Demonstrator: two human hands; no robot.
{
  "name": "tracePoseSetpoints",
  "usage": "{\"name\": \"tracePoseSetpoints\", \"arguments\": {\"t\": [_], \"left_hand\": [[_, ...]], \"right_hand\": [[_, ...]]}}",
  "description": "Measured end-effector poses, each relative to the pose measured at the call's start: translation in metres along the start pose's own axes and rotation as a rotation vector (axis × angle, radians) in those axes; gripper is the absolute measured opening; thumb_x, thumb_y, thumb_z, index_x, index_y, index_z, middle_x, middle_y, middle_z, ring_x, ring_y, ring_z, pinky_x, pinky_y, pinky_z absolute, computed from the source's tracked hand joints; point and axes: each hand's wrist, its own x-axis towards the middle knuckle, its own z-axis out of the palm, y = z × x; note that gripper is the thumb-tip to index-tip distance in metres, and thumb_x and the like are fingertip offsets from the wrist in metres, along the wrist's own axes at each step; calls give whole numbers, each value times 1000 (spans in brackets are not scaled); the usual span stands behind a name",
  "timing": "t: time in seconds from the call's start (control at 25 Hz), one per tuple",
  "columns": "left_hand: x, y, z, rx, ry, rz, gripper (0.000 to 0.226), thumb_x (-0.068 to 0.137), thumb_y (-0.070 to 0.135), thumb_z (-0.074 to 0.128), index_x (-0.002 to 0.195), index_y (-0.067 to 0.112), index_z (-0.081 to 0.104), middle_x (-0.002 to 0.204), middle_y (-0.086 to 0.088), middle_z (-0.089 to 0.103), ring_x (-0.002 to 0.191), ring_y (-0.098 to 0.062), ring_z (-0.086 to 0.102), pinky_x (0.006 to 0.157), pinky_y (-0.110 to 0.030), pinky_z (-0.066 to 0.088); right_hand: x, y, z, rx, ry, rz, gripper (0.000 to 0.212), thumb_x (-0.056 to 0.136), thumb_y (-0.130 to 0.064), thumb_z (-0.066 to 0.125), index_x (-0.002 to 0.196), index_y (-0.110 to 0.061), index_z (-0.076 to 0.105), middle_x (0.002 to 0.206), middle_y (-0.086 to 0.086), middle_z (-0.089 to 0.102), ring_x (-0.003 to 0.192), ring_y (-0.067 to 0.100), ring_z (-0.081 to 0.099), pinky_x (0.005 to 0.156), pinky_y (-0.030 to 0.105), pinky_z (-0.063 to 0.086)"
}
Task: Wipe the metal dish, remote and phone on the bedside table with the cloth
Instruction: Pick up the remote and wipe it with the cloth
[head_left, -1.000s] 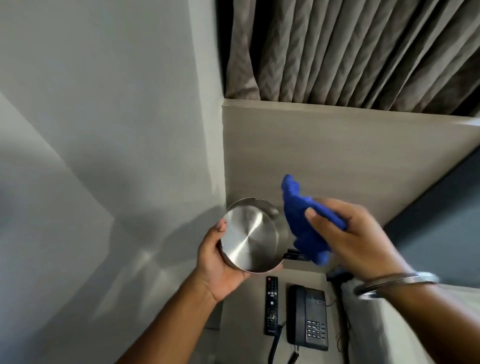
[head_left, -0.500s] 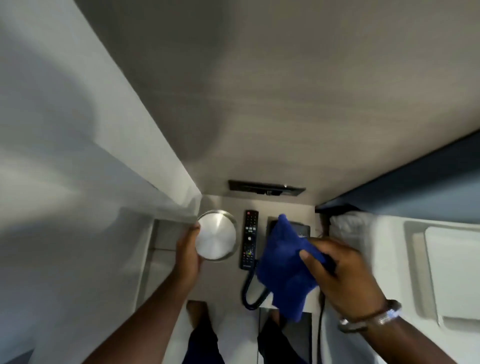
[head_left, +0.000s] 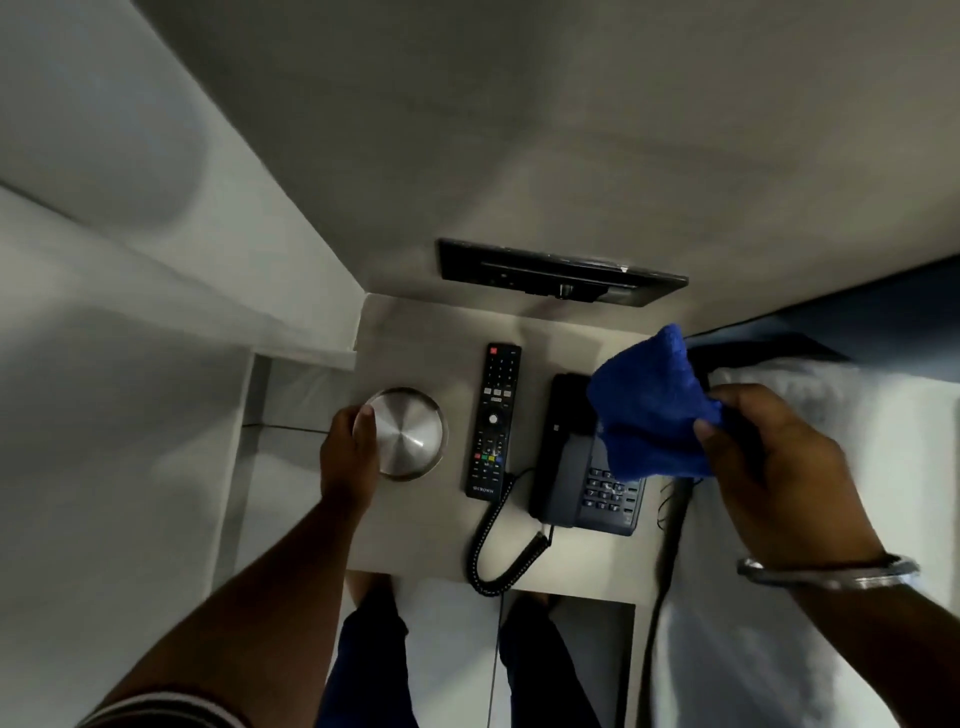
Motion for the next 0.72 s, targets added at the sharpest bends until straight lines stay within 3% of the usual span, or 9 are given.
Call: {"name": "tracePoseSetpoints", "arguments": {"t": [0.12,0.2,0.24,0.32,0.4,0.48,0.56,0.64,0.72], "left_hand": [[-3,13,4,426,99,5,54,98,57,31,111,14,61,106,-14,63,95,-32,63,77,-42,51],[-6,36,6,617,219,44,54,95,57,38,111,11,61,109,-20,63,98,-39,61,81,-48,49],[-6,52,11,680,255,151,50,92,55,45,109,11,61,106,-19,64,96,-39,61,81,-48,48],[0,89,32,760,194,402,44,87,50,56,109,12,61,101,-15,67,92,-34,63,80,-44,48],[10,126,67,808,17,440,51,85,56,58,112,12,61,101,-13,70,91,-32,67,80,-41,49],[19,150,98,737,-197,218,62,81,61,62,116,10,59,110,-14,69,100,-34,66,87,-43,53],[20,155,119,592,-348,83,58,78,53,73,112,6,64,108,-15,70,101,-34,67,87,-40,55],[16,159,129,414,-408,61,35,84,36,74,91,3,69,90,-18,71,85,-31,69,75,-36,54],[3,166,128,107,-456,-4,23,92,18,65,73,8,59,74,-18,60,72,-27,58,64,-34,46]], "right_hand": [[8,5,3,40,33,-1,16,86,-8,63,101,-14,62,76,0,57,66,-5,51,58,3,39],[8,7,-1,44,45,9,15,86,-9,63,100,-15,61,74,0,58,60,2,51,55,7,37],[6,8,-4,37,56,3,15,86,-9,64,100,-14,61,73,0,58,58,8,51,55,8,34],[-1,12,-10,44,64,-35,12,87,-13,64,100,-14,62,72,-1,58,57,10,52,54,8,36],[-10,16,-17,63,46,-39,14,90,-22,58,101,-15,62,73,-1,61,57,9,55,58,8,38],[-23,20,-26,66,41,-19,18,91,-26,54,101,-13,61,75,3,65,60,19,59,58,19,41],[-40,20,-40,101,66,19,19,92,-28,52,101,-13,59,76,3,66,63,21,60,56,22,41],[-60,17,-57,163,98,57,13,92,-28,50,100,-20,56,78,-5,66,68,12,60,59,16,42],[-81,8,-77,239,163,103,9,87,-24,49,95,-29,53,86,-12,63,72,2,58,62,6,40]]}}
